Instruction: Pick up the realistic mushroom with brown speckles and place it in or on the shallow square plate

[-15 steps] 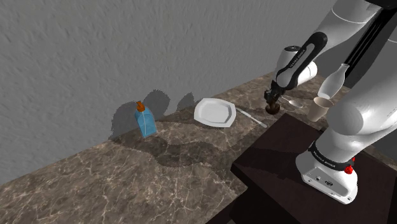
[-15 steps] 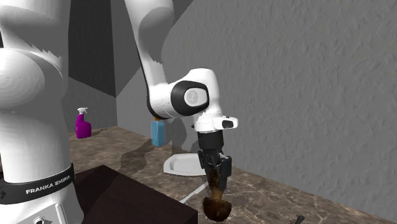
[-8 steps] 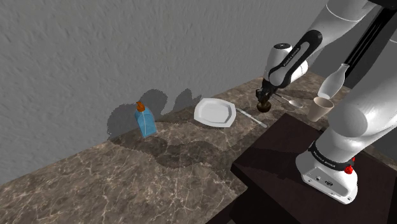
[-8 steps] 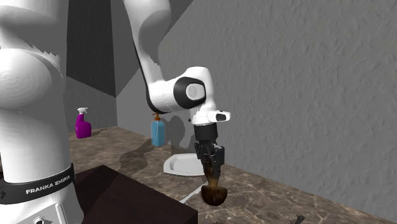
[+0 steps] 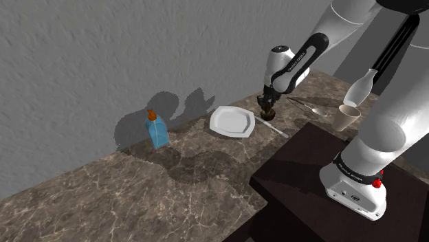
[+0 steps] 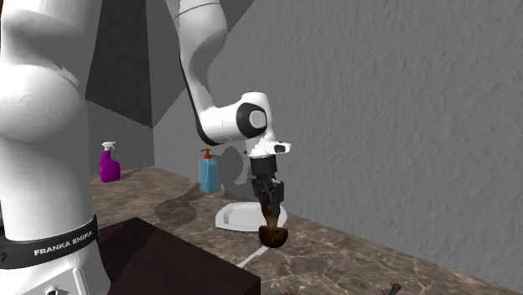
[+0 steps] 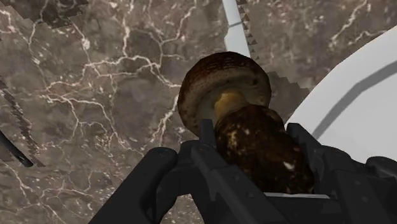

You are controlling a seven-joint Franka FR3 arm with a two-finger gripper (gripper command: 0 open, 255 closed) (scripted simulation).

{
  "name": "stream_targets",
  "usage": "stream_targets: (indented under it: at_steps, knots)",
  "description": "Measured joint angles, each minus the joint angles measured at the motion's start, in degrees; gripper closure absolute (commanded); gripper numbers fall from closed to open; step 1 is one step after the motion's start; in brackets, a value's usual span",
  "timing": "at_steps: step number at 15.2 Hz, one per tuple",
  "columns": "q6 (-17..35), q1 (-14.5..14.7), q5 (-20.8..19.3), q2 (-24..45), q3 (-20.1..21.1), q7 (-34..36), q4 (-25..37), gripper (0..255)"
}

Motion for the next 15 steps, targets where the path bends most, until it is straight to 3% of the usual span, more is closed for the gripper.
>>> stream_targets:
  at_steps: [7,15]
  knots:
    - [-4.83,6.06,0.77,6.2,2.88,7.81,9.68,255]
    - [-12.72,12.82,2.19,15.26,5.83,14.49,25.22,255]
